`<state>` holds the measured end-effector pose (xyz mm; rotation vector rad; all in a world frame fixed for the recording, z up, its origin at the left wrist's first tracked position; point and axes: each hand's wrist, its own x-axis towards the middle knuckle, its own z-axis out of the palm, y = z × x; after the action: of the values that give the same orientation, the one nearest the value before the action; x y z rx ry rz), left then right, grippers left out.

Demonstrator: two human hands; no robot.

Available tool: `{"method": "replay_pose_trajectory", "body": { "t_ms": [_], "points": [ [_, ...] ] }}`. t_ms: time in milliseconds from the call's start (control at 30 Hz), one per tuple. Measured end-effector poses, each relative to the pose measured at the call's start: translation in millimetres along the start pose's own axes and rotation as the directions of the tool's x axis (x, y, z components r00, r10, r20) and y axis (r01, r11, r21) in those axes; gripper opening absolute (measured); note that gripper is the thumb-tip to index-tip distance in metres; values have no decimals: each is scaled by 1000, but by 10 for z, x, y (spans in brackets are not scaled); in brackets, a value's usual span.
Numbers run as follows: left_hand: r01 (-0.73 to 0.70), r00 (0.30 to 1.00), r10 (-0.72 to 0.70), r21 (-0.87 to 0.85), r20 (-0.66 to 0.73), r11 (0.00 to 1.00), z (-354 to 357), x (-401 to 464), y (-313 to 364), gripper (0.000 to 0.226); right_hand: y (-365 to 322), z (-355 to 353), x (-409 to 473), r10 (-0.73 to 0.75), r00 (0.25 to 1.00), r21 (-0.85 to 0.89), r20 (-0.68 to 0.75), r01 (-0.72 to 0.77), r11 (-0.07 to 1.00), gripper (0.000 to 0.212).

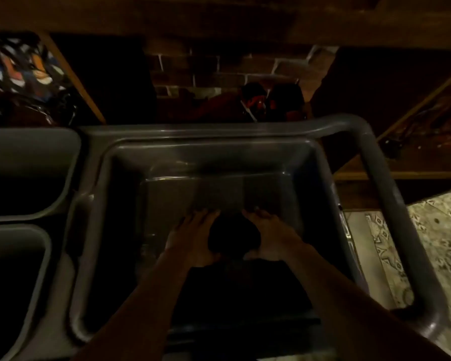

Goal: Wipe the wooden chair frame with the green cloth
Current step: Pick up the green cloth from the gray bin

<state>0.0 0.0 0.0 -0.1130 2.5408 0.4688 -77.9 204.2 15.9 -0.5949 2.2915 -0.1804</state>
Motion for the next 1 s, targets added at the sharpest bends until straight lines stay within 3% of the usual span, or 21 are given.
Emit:
{"method": "replay_pose_trajectory", "body": {
  "t_ms": [100,200,333,467,733,1000],
  "points": [
    [-30,998,30,5,50,1000,135,56,28,112,-17,153,66,10,1000,-25,-6,-10,1000,110],
    [-38,999,37,34,34,999,279,89,64,106,-56,339,96,1,994,-100,-113,-13,995,88],
    [-29,999,33,95,-39,995,256,93,133,84,-117,375,98,12,969,-132,-248,-46,990,44],
    [-4,997,11,87,-77,996,166,49,208,54,-165,285,45,-1,960,-97,-281,-27,995,27],
    [-17,978,44,137,-203,990,-401,-155,246,46,-335,-221,-230,-21,930,-31,-366,10,999,27],
    [-9,912,127,290,-391,957,-1319,-426,395,57,-631,-1104,-640,-106,865,-119,-491,54,991,32]
  ]
}}
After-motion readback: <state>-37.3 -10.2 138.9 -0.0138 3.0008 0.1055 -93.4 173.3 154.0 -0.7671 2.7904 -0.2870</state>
